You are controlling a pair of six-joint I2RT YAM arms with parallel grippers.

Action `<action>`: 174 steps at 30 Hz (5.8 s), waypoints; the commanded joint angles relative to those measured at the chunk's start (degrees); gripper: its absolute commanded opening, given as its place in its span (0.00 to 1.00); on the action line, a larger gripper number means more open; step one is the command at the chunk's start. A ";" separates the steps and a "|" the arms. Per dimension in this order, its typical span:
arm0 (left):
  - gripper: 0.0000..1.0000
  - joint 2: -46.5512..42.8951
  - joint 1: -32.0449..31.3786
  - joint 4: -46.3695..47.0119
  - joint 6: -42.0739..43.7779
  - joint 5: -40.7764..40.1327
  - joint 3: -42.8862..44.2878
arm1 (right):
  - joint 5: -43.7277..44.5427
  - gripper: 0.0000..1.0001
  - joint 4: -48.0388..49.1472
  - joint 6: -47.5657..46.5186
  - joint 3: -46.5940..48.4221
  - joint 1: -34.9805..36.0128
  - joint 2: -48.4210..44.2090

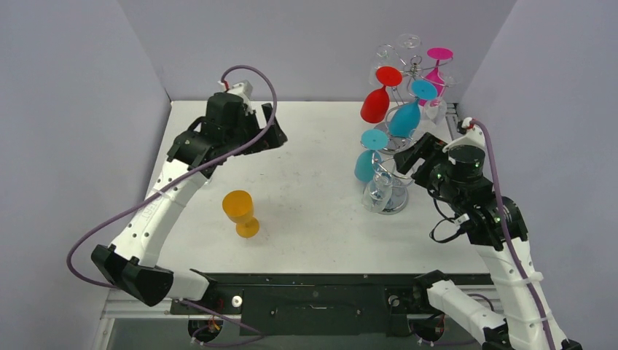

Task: Take the wine glass off the wine glass rack
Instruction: Pick up the wine glass from the wine rack, then place the wine glass at the center of the board.

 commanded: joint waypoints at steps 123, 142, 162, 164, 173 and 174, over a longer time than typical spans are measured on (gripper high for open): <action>0.00 8.00 -37.74 66.04 -58.29 -1.71 -25.28 | 7.20 0.66 -5.24 -0.46 -1.26 -0.46 -7.93; 0.00 5.41 -37.74 65.14 -57.53 0.66 -27.29 | 5.07 0.66 -3.52 -0.78 -4.08 -0.46 -7.54; 0.00 -1.45 -37.11 62.50 -55.94 1.49 -32.33 | -13.73 0.58 3.81 2.80 -10.20 -0.46 -5.95; 0.00 -2.47 -36.93 62.29 -55.61 1.70 -33.30 | -15.66 0.57 4.98 4.34 -11.62 -0.46 -6.69; 0.00 -6.01 -36.13 63.40 -55.51 3.73 -36.76 | -23.80 0.54 14.22 12.75 -19.98 0.68 -9.39; 0.00 -6.33 -36.05 63.50 -55.44 3.76 -36.96 | -24.11 0.53 15.38 13.41 -20.76 1.06 -9.49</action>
